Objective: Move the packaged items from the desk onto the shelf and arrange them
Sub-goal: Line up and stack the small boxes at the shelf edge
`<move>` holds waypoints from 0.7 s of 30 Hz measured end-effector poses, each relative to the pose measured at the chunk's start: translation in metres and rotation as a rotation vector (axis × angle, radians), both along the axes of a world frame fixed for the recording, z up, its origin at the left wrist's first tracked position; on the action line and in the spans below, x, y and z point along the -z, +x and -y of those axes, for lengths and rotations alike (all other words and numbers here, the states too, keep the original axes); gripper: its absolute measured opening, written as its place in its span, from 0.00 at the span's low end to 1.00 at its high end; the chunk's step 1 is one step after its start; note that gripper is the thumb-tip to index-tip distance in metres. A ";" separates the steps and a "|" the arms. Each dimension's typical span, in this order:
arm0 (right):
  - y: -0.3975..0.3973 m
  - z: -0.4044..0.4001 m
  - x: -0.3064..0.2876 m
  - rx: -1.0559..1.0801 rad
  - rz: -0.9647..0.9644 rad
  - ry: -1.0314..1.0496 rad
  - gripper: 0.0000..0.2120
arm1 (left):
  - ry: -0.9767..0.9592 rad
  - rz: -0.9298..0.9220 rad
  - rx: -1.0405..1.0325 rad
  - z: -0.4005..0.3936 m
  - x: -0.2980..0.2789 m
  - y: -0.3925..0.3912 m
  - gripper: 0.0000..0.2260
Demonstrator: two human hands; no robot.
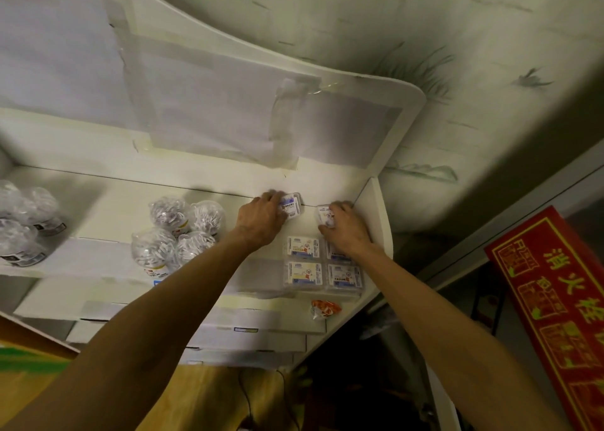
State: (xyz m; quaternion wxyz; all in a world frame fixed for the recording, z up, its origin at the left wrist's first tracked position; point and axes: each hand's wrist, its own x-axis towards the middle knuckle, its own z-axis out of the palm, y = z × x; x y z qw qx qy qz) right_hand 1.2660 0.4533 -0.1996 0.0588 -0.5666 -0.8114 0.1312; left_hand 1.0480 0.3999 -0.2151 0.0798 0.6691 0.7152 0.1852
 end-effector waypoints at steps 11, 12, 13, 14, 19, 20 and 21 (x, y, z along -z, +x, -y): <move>-0.006 0.004 -0.008 0.029 -0.021 0.158 0.16 | -0.079 -0.277 -0.112 0.008 -0.008 -0.003 0.30; -0.008 0.003 -0.009 0.033 -0.001 0.161 0.15 | -0.107 -0.317 -0.108 0.008 -0.009 -0.004 0.30; -0.010 0.003 -0.011 0.044 0.017 0.150 0.13 | -0.130 -0.338 -0.108 0.009 -0.010 -0.006 0.29; -0.011 0.003 -0.013 0.057 0.030 0.130 0.13 | -0.145 -0.338 -0.114 0.009 -0.009 -0.007 0.29; -0.010 -0.002 -0.020 0.021 0.053 0.014 0.08 | -0.143 -0.253 -0.156 0.009 -0.007 -0.003 0.27; -0.008 -0.002 -0.022 -0.005 0.051 0.002 0.07 | -0.111 -0.266 -0.139 0.009 -0.009 -0.002 0.25; -0.006 -0.002 -0.023 -0.035 0.057 -0.004 0.08 | -0.061 -0.284 -0.116 0.010 -0.012 0.000 0.23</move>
